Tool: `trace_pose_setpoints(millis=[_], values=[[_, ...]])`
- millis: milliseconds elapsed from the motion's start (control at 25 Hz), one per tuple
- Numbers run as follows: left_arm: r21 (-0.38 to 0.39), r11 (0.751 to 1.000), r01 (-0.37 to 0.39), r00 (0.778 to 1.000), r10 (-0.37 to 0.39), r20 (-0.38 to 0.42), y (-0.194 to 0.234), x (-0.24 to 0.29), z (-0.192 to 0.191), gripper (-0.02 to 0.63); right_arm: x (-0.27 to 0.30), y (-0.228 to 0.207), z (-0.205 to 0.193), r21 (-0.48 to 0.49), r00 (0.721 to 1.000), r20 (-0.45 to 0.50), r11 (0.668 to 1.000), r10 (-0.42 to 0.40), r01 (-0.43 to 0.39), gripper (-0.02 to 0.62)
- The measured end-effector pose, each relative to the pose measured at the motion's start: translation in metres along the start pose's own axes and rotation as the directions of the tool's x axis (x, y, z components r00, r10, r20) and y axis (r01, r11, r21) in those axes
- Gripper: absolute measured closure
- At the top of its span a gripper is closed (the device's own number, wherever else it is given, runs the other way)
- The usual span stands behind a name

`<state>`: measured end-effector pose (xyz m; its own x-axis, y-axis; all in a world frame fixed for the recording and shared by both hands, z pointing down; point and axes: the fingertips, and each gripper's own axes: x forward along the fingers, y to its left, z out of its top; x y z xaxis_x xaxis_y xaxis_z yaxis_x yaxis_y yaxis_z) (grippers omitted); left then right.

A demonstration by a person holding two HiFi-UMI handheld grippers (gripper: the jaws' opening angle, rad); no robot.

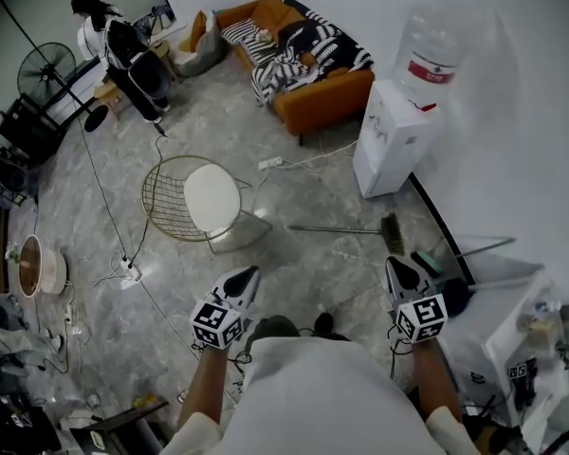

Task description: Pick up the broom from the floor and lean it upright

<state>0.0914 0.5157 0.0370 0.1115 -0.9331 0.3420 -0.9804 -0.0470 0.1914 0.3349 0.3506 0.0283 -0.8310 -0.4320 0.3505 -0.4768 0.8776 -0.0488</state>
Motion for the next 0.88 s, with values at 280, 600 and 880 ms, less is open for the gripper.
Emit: trace_pose_setpoints(millis=[280, 600, 880], values=[[-0.008, 1.000, -0.001, 1.000, 0.001, -0.014, -0.006, 0.028, 0.003, 0.594, 0.010, -0.022, 0.002, 0.008, 1.000, -0.001, 1.000, 0.011, -0.011, 0.595], [0.009, 1.000, 0.028, 0.999, -0.028, -0.019, 0.027, 0.062, 0.018, 0.594, 0.049, -0.035, 0.009, 0.009, 1.000, -0.020, 1.000, -0.005, 0.005, 0.595], [0.026, 0.995, 0.093, 0.995, -0.092, -0.036, 0.090, 0.105, 0.033, 0.594, 0.115, -0.037, 0.021, -0.015, 0.997, -0.072, 0.999, -0.032, 0.031, 0.594]])
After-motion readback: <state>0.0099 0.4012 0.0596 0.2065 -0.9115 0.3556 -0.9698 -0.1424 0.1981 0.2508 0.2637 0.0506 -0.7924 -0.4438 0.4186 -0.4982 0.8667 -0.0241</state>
